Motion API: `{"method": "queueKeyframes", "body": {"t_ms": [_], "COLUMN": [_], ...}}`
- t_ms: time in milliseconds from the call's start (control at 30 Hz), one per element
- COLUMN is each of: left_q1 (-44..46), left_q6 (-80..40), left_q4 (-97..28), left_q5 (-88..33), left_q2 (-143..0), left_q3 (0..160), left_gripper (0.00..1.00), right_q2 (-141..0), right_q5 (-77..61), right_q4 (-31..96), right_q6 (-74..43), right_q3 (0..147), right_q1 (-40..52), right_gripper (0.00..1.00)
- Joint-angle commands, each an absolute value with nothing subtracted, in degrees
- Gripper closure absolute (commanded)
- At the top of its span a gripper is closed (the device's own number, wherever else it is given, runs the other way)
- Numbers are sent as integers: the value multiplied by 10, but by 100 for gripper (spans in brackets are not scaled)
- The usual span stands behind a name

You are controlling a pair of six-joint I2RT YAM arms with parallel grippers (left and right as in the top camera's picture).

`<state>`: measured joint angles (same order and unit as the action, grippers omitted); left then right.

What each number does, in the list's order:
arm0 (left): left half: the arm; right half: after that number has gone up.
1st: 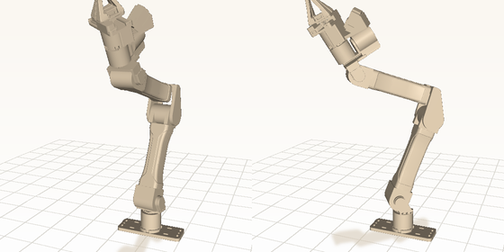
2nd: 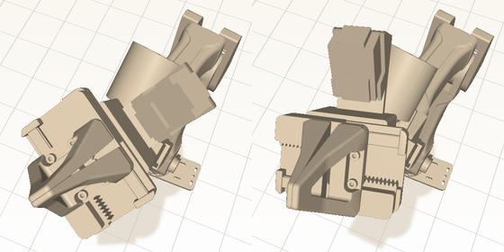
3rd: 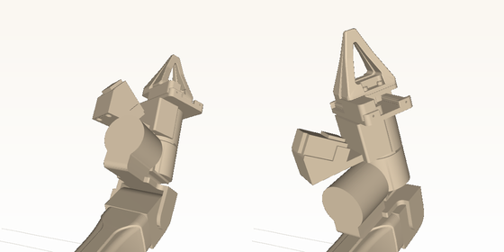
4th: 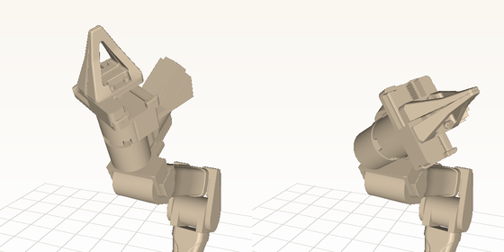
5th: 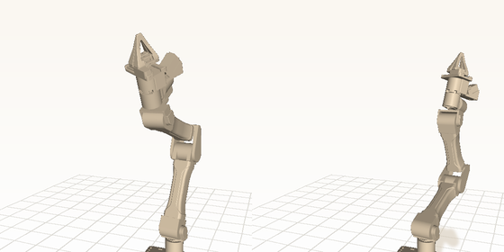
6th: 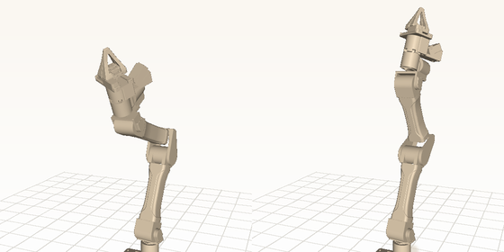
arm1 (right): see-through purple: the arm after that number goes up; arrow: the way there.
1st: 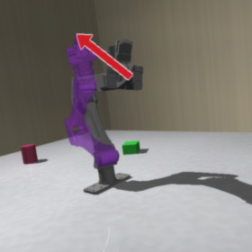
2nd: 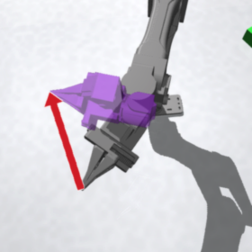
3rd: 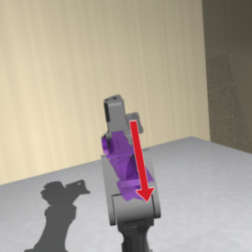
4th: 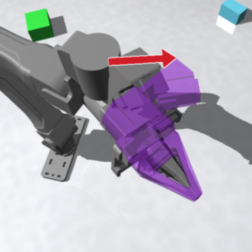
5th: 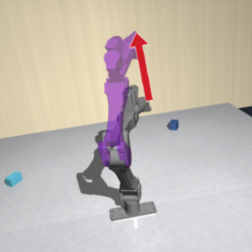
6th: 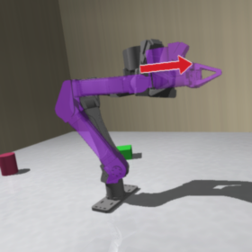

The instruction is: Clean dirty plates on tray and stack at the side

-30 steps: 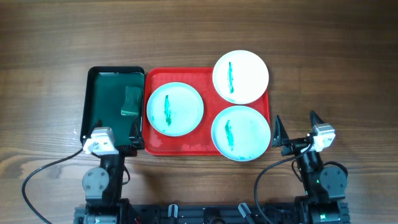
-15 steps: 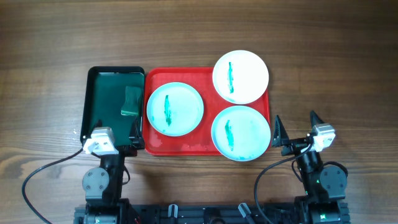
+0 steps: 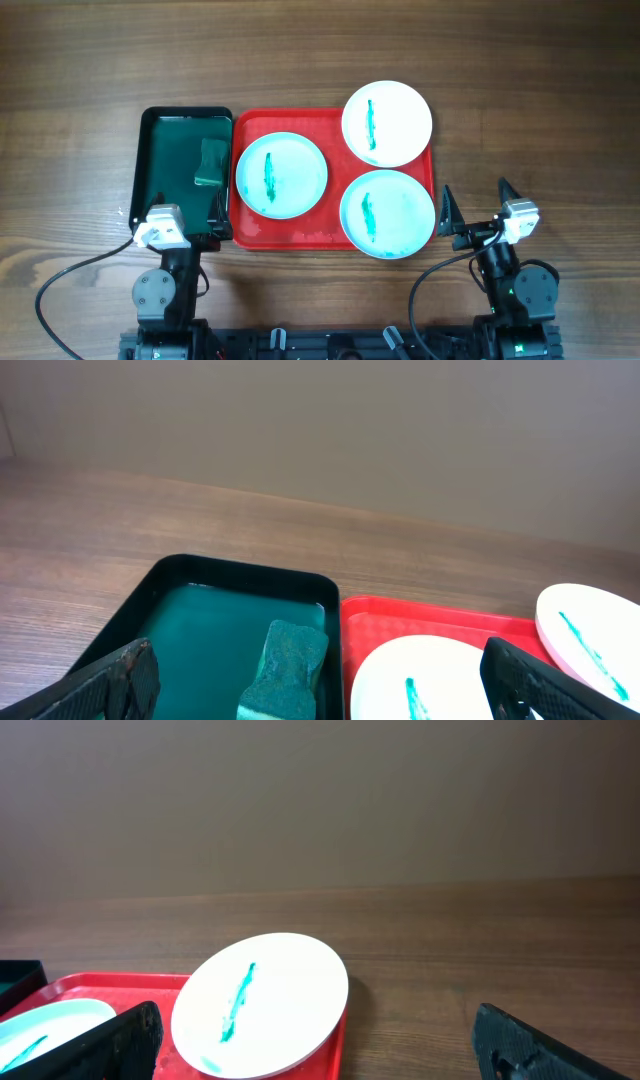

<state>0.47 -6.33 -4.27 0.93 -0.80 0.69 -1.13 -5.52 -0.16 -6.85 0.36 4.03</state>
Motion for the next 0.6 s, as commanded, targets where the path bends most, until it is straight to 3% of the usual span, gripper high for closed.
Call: {"method": "queueKeyframes", "body": {"t_ms": [0, 567], "left_q1": [6, 6], "left_q6": [-63, -62], "left_q4": [-41, -32], "left_q5": [2, 2], "left_q2": [-4, -4], "left_q3": [3, 4], "left_gripper": [0, 0], "right_q2": [-13, -13], "right_q5": [-56, -61], "right_q4": [-3, -4], "right_q6": [-75, -77], "right_q3": [3, 3], "right_q1": [41, 41], "right_gripper": [0, 0]}}
